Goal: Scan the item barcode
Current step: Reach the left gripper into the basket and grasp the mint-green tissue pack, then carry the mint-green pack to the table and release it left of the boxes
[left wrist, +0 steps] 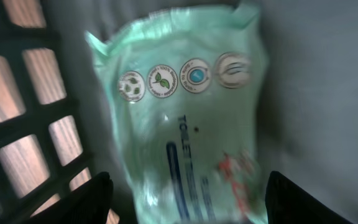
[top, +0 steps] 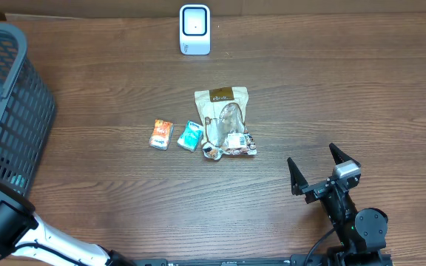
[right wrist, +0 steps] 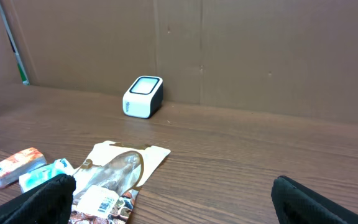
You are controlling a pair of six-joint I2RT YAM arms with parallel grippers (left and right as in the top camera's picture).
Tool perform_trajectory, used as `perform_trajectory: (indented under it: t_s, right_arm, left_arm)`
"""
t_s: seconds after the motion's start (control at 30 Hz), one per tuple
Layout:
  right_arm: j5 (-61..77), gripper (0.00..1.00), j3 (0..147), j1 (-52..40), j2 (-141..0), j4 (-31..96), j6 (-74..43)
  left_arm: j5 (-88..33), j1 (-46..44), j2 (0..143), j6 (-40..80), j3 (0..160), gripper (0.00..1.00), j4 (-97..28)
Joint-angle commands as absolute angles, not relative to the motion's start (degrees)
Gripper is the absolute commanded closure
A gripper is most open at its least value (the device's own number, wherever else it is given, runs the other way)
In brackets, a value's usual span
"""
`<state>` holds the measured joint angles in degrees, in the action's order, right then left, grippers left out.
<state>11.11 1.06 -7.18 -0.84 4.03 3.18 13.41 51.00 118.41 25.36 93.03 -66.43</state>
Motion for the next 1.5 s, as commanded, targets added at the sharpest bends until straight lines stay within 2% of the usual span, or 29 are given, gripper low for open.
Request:
perform_trajectory:
  t_s: [0.0, 0.1, 0.23, 0.37, 0.63, 0.9, 1.13, 1.27, 1.47]
  right_arm:
    - [10.7, 0.0, 0.4, -7.4, -0.2, 3.7, 3.1]
    - [10.6, 0.0, 0.4, -7.4, -0.2, 3.7, 3.1]
    - [10.7, 0.0, 0.4, -7.4, -0.2, 3.7, 3.1]
    - [10.7, 0.0, 0.4, -7.4, -0.2, 3.7, 3.1]
    - [10.7, 0.0, 0.4, -7.4, -0.2, 3.7, 3.1]
    - [10.7, 0.0, 0.4, -7.4, -0.2, 3.7, 3.0]
    - [10.7, 0.0, 0.4, -7.4, -0.2, 3.7, 3.1]
    - [10.7, 0.0, 0.4, -7.4, -0.2, 3.7, 3.1]
    - [10.7, 0.0, 0.4, -7.4, -0.2, 3.7, 3.1]
  left_arm:
    - [15.9, 51.1, 121.3, 25.8, 91.1, 0.32, -65.0]
    - [15.9, 51.1, 122.8, 25.8, 91.0, 0.33, -64.8]
    - [15.8, 51.1, 123.3, 25.8, 91.0, 0.71, -64.8]
    - [15.6, 51.1, 123.3, 25.8, 91.0, 0.96, -65.6]
    - [12.7, 50.9, 122.8, 25.7, 95.1, 0.96, -69.4]
    - [3.6, 50.2, 120.0, 25.5, 116.2, 0.96, -81.0]
    - [-12.8, 46.0, 111.0, 20.7, 133.7, 0.96, -85.5]
    - [-18.1, 39.1, 103.8, 17.9, 136.0, 0.96, -85.1]
    - [-12.4, 17.2, 100.2, 10.4, 135.1, 0.96, -89.0]
